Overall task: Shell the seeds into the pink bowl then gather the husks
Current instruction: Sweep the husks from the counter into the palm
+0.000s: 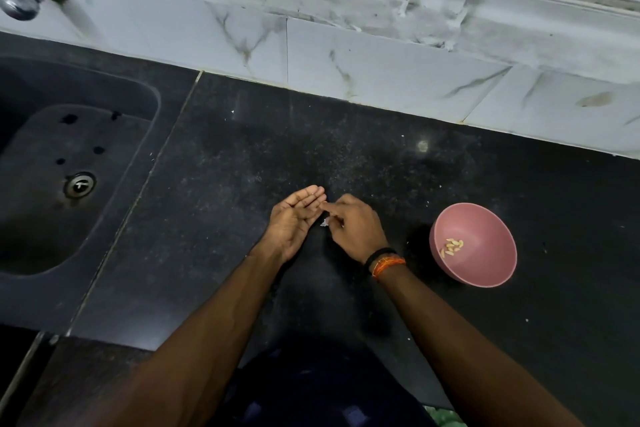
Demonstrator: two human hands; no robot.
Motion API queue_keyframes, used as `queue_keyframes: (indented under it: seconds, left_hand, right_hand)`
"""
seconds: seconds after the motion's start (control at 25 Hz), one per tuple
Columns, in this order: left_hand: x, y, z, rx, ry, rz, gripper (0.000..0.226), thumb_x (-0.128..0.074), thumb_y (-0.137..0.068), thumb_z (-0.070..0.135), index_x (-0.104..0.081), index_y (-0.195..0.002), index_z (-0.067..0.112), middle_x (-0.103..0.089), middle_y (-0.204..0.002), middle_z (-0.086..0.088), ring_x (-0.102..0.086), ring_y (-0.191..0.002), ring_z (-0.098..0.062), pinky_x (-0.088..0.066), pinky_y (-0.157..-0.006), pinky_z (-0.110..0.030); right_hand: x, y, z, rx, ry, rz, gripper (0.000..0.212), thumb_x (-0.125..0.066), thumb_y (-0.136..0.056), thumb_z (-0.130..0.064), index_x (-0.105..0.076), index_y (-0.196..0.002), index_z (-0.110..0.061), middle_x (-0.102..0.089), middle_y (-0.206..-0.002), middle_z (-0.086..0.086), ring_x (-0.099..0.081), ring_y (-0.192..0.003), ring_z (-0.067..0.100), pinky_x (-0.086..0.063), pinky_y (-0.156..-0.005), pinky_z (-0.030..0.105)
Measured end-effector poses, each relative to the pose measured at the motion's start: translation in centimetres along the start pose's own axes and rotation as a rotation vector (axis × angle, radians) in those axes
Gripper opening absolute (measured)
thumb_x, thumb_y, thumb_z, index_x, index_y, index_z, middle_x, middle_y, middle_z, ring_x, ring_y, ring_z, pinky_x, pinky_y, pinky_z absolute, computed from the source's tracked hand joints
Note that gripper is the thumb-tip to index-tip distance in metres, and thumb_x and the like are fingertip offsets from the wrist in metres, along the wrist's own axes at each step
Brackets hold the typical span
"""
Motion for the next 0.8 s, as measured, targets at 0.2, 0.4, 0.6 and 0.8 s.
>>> queue_keyframes:
  seconds: [0.2,0.4,0.6,0.8]
  left_hand:
    - [0.0,-0.1,0.0,0.008,0.028,-0.016,0.053,-0.035,-0.086,-0.029,-0.053,-0.132,-0.009,-0.063,-0.131,-0.024,-0.062,-0.124,-0.032,-0.05,-0.105,-0.04]
    - [-0.1,-0.2,-0.1,0.018,0.055,-0.027,0.052,-0.03,-0.088,-0.025,-0.054,-0.131,-0.01,-0.064,-0.13,-0.024,-0.062,-0.124,-0.034,-0.045,-0.11,-0.046]
    - [-0.4,0.1,-0.1,0.007,0.097,-0.051,0.04,-0.03,-0.103,0.001,-0.053,-0.134,-0.007,-0.063,-0.133,-0.022,-0.061,-0.126,-0.031,-0.044,-0.111,-0.043]
    - [-0.5,0.3,-0.2,0.006,0.178,-0.063,0.044,-0.024,-0.106,0.009,-0.054,-0.134,-0.006,-0.063,-0.133,-0.021,-0.059,-0.128,-0.03,-0.041,-0.114,-0.043]
  right_hand:
    - [-0.5,1.4,0.4,0.04,0.079,-0.011,0.031,-0.057,-0.098,-0.011,-0.072,-0.125,-0.016,-0.063,-0.11,0.004,-0.061,-0.101,0.021,-0.052,-0.089,0.034]
    - [1.2,2.0,4.8,-0.197,0.112,0.078,0.04,-0.055,-0.091,0.001,-0.071,-0.125,-0.012,-0.063,-0.121,0.006,-0.061,-0.113,0.025,-0.049,-0.098,0.036]
    - [-0.7,1.7,3.1,-0.087,0.169,-0.052,0.049,-0.054,-0.091,0.002,-0.063,-0.137,-0.012,-0.058,-0.125,0.007,-0.055,-0.116,0.027,-0.046,-0.099,0.033]
    - [-0.2,3.0,5.2,-0.268,-0.024,0.009,0.054,-0.078,-0.086,-0.025,-0.063,-0.137,-0.013,-0.059,-0.128,0.003,-0.062,-0.113,0.021,-0.051,-0.101,0.036]
Point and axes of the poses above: each hand's wrist, its own y-axis away from the middle knuckle, its own x-axis out of the back of the hand, z = x × y, the point moved 7 cm from there along -y, towards the middle knuckle
